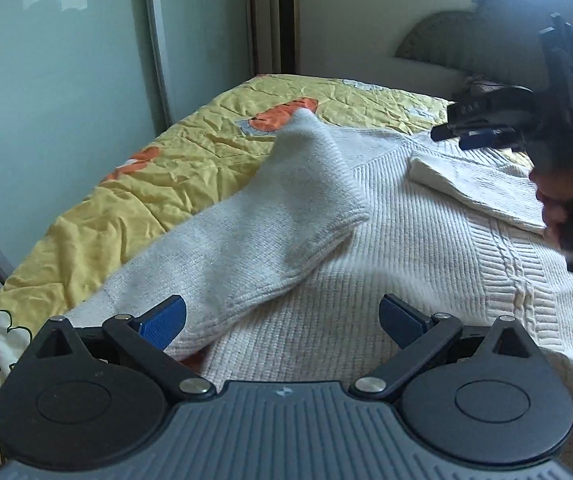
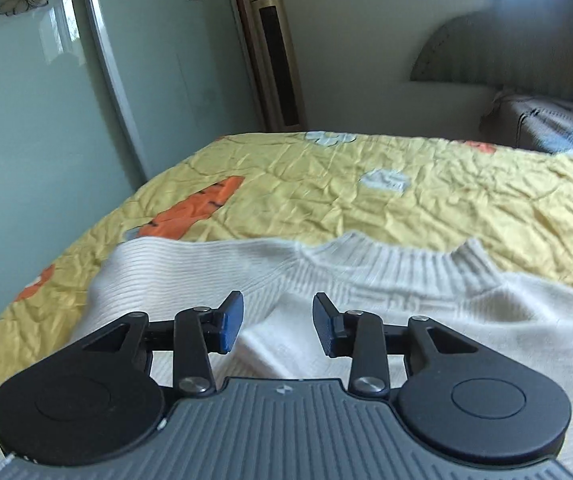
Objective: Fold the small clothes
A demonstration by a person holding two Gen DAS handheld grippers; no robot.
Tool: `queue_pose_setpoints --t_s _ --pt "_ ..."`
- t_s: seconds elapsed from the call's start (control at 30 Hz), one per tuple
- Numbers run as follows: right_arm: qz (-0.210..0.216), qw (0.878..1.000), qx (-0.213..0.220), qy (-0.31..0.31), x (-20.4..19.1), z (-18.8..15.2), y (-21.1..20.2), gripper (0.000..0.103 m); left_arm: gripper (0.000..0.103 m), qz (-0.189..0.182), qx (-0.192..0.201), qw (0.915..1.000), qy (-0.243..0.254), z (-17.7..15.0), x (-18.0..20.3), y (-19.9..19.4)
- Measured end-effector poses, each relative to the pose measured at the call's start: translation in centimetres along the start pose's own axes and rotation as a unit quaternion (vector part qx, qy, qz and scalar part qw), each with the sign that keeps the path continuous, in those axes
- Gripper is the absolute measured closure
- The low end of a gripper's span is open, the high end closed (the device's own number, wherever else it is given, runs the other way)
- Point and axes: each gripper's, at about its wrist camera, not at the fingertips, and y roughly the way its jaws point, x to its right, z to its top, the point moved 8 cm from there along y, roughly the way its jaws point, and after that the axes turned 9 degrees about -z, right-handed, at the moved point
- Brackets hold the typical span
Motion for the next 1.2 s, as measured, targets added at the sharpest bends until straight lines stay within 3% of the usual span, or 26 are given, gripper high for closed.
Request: queue_pose_setpoints --t_s 0.1,0.13,0.2,0.23,0.33,0.43,0.6,0.7,0.83,0.9,1.03,1.2 --pt "0.008 0.999 -0.036 0.004 -0.4 -1.9 0.5 0.051 0.0 -0.007 -0.003 0.9999 -0.007 -0.3 0.1 0.0" --pt "0.002 0.999 -0.05 -0.005 -0.5 -2.8 0.8 0.045 0.0 -0.007 -0.003 1.0 -0.006 -0.5 0.1 -0.1" --pt "-0.018 0.996 -0.086 -0.034 -1.5 -4.9 2.5 0.044 0.0 0.001 0.0 1.0 0.002 -0.8 -0.1 -0.5" --pt "-0.023 0.996 -0.082 -0.04 -1.5 -5.1 2.5 0.043 0.0 0.007 0.004 1.0 0.005 -1.1 -0.3 -0.8" --pt "-0.02 0.998 -0.046 -0.044 -2.7 -4.7 0.5 0.042 0.0 0.033 0.012 0.9994 0.0 -1.7 -1.7 -1.6" --pt "-0.005 0.994 0.015 -0.112 -5.9 -4.0 -2.5 0.042 0.0 0.04 0.004 0.9987 -0.032 -2.3 -4.0 -2.0" --pt "0.024 0.957 0.107 -0.269 -12.9 -6.0 -7.1 0.042 0.0 0.021 -0.011 0.9902 -0.138 -3.3 -8.4 -2.6" --pt "0.055 0.932 0.125 -0.337 -16.2 -8.0 -8.7 0.043 0.0 -0.03 -0.004 0.9707 -0.238 -3.9 -10.7 -2.9" --pt "0.068 0.889 0.146 -0.429 -19.6 -11.2 -10.3 0.042 0.0 -0.115 0.011 0.9247 -0.363 -4.7 -12.7 -2.7" --pt "0.072 0.873 0.151 -0.458 -20.7 -12.4 -11.0 0.041 0.0 -0.14 0.012 0.9089 -0.393 -4.8 -13.0 -2.1" --pt "0.078 0.87 0.15 -0.464 -21.3 -13.2 -11.7 0.037 0.0 -0.191 0.027 0.8756 -0.443 -4.6 -12.8 -0.9" --pt "0.074 0.874 0.152 -0.455 -21.2 -13.2 -11.7 0.035 0.001 -0.189 0.047 0.8624 -0.467 -4.1 -13.1 0.9"
